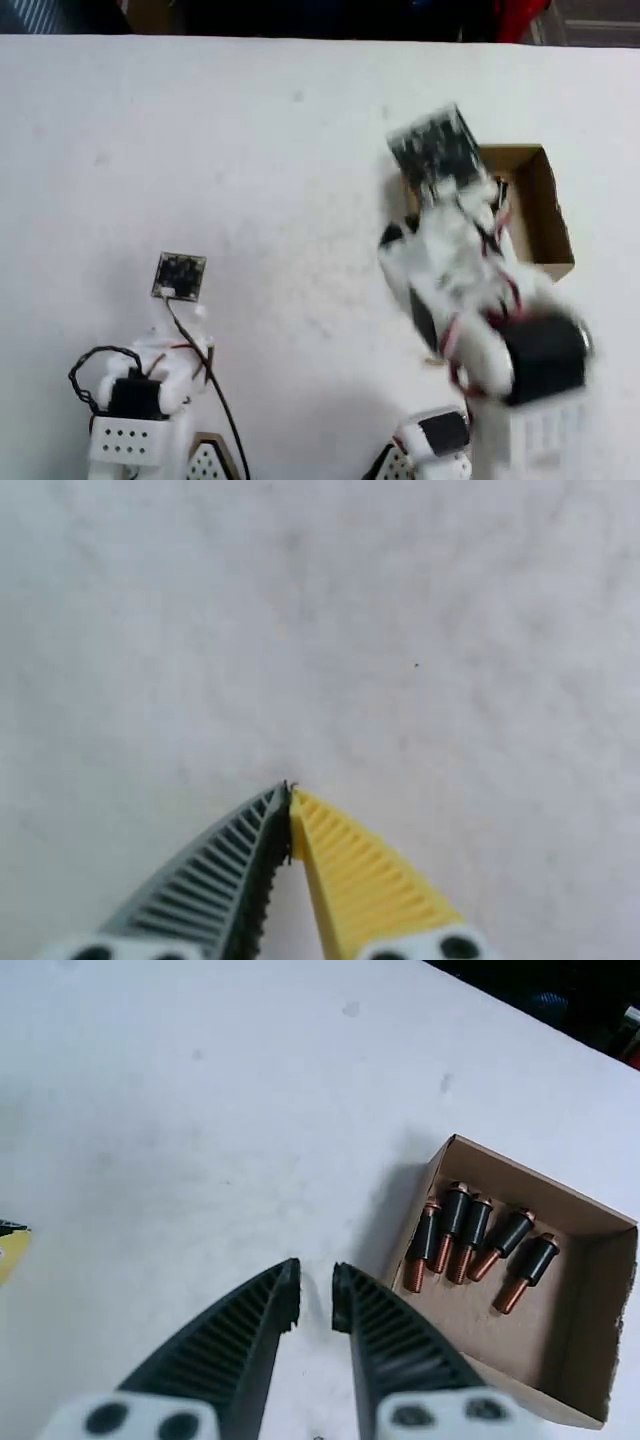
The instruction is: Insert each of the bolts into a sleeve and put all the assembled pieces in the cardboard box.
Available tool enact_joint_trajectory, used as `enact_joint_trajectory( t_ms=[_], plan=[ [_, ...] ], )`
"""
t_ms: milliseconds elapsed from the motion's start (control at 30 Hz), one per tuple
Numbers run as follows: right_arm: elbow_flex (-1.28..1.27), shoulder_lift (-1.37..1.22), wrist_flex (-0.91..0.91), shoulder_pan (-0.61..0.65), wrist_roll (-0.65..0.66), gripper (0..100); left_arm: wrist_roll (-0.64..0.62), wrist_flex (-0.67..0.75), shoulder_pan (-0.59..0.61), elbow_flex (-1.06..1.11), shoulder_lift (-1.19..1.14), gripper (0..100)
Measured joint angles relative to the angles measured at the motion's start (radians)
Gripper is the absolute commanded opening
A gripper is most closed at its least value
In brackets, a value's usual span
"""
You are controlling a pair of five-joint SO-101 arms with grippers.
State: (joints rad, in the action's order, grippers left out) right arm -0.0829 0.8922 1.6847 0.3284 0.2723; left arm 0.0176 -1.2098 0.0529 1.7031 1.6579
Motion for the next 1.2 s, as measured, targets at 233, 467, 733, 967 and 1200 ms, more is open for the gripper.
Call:
enact_joint_trajectory(
  t_ms=[233,467,733,967,1200],
  plan=[
    [-0.319,0.374,-0.117,0.005,0.0,4.4,0.0,0.0,0.0,0.0,0.0,2],
    [-0.638,0.678,-0.252,0.005,0.0,3.5,0.0,0.0,0.0,0.0,-0.002,2],
    [-0.769,0.902,-0.252,0.005,-0.048,1.5,0.0,0.0,0.0,0.0,-0.002,2],
    [-0.815,0.904,-0.252,-0.115,-0.051,1.6,0.0,0.0,0.0,0.0,-0.002,2],
    [-0.93,0.904,-0.252,-0.193,-0.051,1.8,0.0,0.0,0.0,0.0,-0.002,2]
  ],
)
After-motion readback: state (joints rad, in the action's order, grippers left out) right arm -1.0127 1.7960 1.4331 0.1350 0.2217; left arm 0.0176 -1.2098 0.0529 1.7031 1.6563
